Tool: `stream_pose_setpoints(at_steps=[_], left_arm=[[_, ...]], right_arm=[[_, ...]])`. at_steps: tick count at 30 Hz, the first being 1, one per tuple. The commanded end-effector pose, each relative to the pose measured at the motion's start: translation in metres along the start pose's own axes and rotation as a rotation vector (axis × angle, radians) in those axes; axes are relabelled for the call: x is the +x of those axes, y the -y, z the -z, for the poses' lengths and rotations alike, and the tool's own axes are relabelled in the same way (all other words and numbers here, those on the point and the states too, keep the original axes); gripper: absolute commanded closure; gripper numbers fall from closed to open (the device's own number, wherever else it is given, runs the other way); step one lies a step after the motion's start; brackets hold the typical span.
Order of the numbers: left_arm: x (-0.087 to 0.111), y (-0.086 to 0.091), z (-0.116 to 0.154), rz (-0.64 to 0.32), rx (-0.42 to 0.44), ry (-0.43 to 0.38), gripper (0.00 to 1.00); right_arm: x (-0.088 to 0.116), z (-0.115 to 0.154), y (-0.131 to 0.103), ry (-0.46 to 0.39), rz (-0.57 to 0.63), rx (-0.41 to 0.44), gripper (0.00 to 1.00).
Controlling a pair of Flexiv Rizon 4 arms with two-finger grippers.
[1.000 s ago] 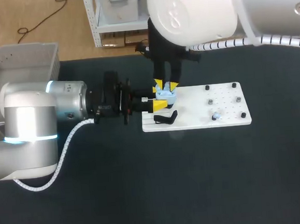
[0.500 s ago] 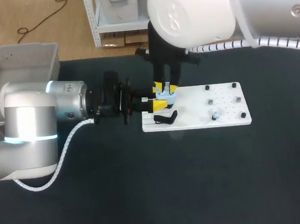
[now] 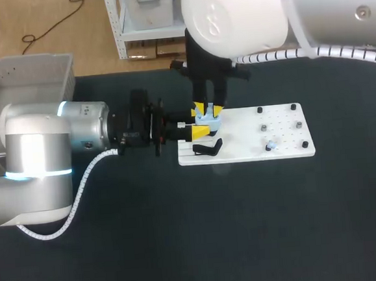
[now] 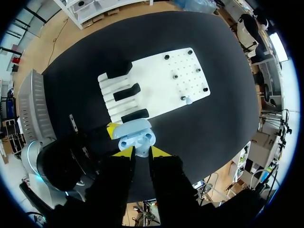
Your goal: Pick up each earbud case from the left stands, insert the matching earbuds, close the lid, and place the case in the box.
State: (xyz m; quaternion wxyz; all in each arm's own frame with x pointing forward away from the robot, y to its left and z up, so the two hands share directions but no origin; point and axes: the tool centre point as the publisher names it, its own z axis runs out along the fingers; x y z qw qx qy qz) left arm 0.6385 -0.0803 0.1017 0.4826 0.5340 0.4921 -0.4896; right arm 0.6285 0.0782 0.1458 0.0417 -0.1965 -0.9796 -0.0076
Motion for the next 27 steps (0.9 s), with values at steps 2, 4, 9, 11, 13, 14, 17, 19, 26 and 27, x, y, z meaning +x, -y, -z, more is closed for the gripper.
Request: stream_pose_setpoints(at_steps=[2,4,9,11,13,14,17,19,26,27], left_arm=[[-0.0002,0.0001,0.0001,0.000,0.000,0.000,1.00],[-0.0002,0.0001,0.0001,0.000,0.000,0.000,1.00],[-0.0002,0.0001,0.0001,0.000,0.000,0.000,1.00],[-0.0002,0.0001,0.0001,0.000,0.000,0.000,1.00],[-0.0002,0.0001,0.0001,0.000,0.000,0.000,1.00],[-0.0002,0.0001,0.0001,0.000,0.000,0.000,1.00],[-0.0002,0.0001,0.0001,0.000,0.000,0.000,1.00],[-0.0002,0.0001,0.0001,0.000,0.000,0.000,1.00],[-0.0002,0.0001,0.0001,0.000,0.000,0.000,1.00],[-0.0002,0.0001,0.0001,0.000,0.000,0.000,1.00]], right_arm=[[-0.0024,-0.0017,-0.0002,-0.003,-0.004,0.008,1.00],[-0.0028,-0.0024,0.0001,-0.003,-0.005,0.009,1.00],[-0.0034,-0.0035,0.0012,-0.004,-0.011,0.016,1.00],[-0.0036,-0.0037,0.0021,-0.004,-0.013,0.018,1.00],[-0.0037,-0.0037,0.0024,-0.004,-0.015,0.018,1.00],[-0.0037,-0.0036,0.0024,-0.004,-0.016,0.018,1.00],[-0.0038,-0.0034,0.0024,-0.002,-0.016,0.019,1.00],[-0.0034,-0.0026,0.0021,-0.002,-0.015,0.019,1.00],[-0.0025,-0.0001,0.0021,0.005,-0.013,0.022,1.00],[-0.0022,0.0003,0.0024,0.006,-0.014,0.022,1.00]])
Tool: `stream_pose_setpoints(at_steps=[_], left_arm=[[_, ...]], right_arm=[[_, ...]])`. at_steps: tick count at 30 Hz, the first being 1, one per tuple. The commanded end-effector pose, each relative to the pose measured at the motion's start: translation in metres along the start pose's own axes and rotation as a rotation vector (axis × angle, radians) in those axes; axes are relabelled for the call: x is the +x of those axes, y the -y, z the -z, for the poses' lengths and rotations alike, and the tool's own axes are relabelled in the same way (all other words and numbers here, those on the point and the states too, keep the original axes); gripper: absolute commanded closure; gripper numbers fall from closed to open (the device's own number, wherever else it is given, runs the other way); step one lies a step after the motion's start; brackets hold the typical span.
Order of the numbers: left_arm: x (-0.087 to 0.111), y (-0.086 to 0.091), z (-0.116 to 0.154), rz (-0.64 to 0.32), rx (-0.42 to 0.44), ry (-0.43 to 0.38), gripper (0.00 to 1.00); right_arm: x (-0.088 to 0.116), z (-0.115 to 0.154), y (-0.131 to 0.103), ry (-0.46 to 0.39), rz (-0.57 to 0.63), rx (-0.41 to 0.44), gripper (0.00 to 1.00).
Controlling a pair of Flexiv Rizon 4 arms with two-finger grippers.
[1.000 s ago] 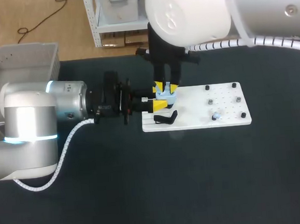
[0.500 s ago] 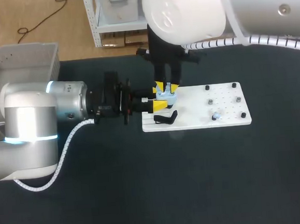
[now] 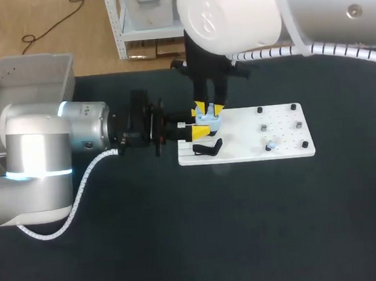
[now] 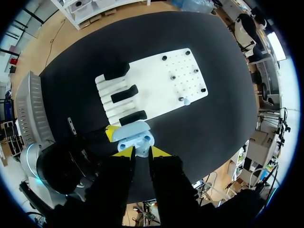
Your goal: Pick up each earbud case from the left stands, insert the matching earbuds, close the lid, and place the case in the box.
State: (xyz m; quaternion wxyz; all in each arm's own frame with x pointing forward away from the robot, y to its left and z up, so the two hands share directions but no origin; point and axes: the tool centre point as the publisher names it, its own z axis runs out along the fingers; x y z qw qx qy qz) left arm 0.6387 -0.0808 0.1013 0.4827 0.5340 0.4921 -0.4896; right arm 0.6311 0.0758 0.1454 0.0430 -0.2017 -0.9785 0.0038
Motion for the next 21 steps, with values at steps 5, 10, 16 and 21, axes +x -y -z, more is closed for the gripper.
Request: stream_pose_setpoints(at_steps=[5,10,16,21], left_arm=[[-0.0006,0.0003,0.0006,0.000,0.000,0.000,1.00],[-0.0006,0.0003,0.0006,0.000,0.000,0.000,1.00],[-0.0006,0.0003,0.0006,0.000,0.000,0.000,1.00],[-0.0006,0.0003,0.0006,0.000,0.000,0.000,1.00]], right_arm=[[0.0045,0.0048,0.0016,0.013,0.001,-0.003,1.00],[0.0060,0.0071,0.0015,0.019,0.004,-0.008,1.00],[0.0061,0.0059,0.0012,0.021,0.008,-0.001,1.00],[0.0051,0.0042,0.0012,0.018,0.008,0.004,1.00]])
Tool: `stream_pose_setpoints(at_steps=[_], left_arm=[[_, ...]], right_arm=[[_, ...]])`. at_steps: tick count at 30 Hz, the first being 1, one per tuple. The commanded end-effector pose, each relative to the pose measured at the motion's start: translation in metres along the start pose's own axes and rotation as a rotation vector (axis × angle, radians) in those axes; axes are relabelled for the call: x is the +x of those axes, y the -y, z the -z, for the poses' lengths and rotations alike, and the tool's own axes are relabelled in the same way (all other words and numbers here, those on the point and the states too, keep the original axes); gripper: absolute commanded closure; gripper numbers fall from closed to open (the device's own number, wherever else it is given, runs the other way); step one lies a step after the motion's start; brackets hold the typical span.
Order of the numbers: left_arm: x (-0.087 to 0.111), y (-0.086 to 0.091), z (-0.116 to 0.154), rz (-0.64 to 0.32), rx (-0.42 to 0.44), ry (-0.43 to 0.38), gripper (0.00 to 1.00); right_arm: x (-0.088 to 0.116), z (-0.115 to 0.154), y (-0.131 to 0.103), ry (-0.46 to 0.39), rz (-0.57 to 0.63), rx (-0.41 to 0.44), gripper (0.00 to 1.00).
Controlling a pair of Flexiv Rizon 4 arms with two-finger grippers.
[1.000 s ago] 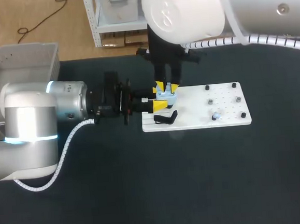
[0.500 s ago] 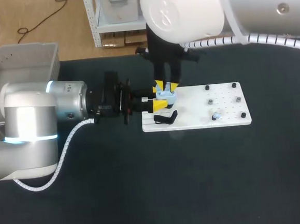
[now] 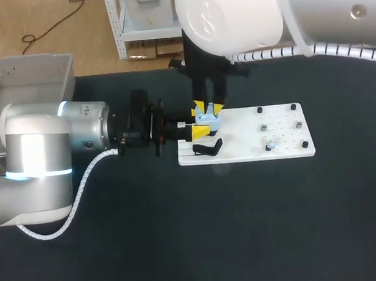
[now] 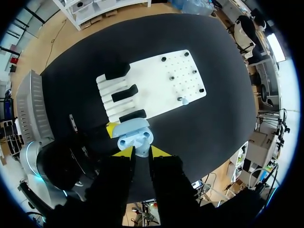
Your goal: Pick up each earbud case from the left stands, insert the matching earbuds, close the lid, and place the case in the box.
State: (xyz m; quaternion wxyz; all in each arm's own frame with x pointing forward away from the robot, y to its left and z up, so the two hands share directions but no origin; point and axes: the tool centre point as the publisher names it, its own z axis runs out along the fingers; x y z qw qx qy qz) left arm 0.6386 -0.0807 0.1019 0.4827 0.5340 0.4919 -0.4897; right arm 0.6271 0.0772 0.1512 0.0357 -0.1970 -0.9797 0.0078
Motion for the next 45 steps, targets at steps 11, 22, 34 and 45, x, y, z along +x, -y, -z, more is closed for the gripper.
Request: stream_pose_setpoints(at_steps=[11,22,34,45], left_arm=[[0.0000,0.0002,0.0005,0.000,0.000,0.000,1.00],[0.0000,0.0002,0.0005,0.000,0.000,0.000,1.00],[0.0000,0.0002,0.0005,0.000,0.000,0.000,1.00],[0.0000,0.0002,0.0005,0.000,0.000,0.000,1.00]], right_arm=[[-0.0026,-0.0053,0.0008,-0.005,-0.003,0.004,1.00],[-0.0040,-0.0077,0.0015,-0.009,-0.007,0.012,1.00],[-0.0035,-0.0102,0.0008,-0.017,-0.009,-0.002,0.61],[0.0049,-0.0013,0.0026,0.002,0.008,-0.030,0.61]])
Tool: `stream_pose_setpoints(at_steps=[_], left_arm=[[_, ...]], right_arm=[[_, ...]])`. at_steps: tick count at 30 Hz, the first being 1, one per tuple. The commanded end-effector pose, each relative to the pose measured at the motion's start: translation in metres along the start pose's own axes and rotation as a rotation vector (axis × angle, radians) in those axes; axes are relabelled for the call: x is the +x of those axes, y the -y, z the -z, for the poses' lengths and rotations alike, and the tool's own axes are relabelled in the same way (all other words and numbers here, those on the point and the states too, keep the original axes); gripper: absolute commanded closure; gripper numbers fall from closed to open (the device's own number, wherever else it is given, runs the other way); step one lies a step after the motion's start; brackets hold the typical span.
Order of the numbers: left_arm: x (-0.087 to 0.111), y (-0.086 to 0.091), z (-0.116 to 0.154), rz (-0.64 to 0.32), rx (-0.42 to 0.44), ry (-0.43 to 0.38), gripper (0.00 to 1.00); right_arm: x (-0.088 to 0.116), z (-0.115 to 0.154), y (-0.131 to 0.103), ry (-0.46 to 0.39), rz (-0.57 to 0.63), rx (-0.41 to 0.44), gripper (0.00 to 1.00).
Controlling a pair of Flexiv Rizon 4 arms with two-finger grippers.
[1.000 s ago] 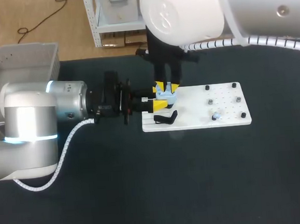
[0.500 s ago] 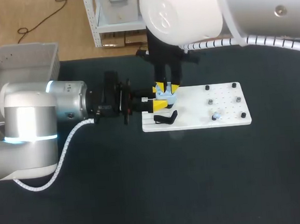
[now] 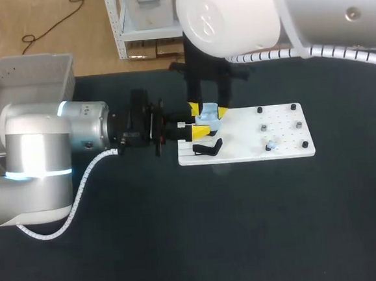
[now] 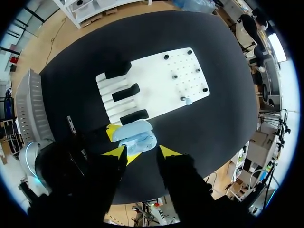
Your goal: Pick up each earbud case from the left stands, insert the matching earbuds, close the lid, and place the case in the box.
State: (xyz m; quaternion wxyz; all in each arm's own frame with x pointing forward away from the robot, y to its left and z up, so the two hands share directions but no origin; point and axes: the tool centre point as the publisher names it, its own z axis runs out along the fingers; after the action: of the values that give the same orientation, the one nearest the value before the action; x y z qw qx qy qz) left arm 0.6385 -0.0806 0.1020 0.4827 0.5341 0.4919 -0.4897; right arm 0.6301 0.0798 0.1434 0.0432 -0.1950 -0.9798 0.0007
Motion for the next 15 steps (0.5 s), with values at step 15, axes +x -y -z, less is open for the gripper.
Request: stream_pose_setpoints(at_steps=[15], left_arm=[[0.000,0.000,0.000,0.000,0.000,0.000,1.00]], right_arm=[[0.014,0.028,0.070,0.267,0.184,-0.147,0.58]])
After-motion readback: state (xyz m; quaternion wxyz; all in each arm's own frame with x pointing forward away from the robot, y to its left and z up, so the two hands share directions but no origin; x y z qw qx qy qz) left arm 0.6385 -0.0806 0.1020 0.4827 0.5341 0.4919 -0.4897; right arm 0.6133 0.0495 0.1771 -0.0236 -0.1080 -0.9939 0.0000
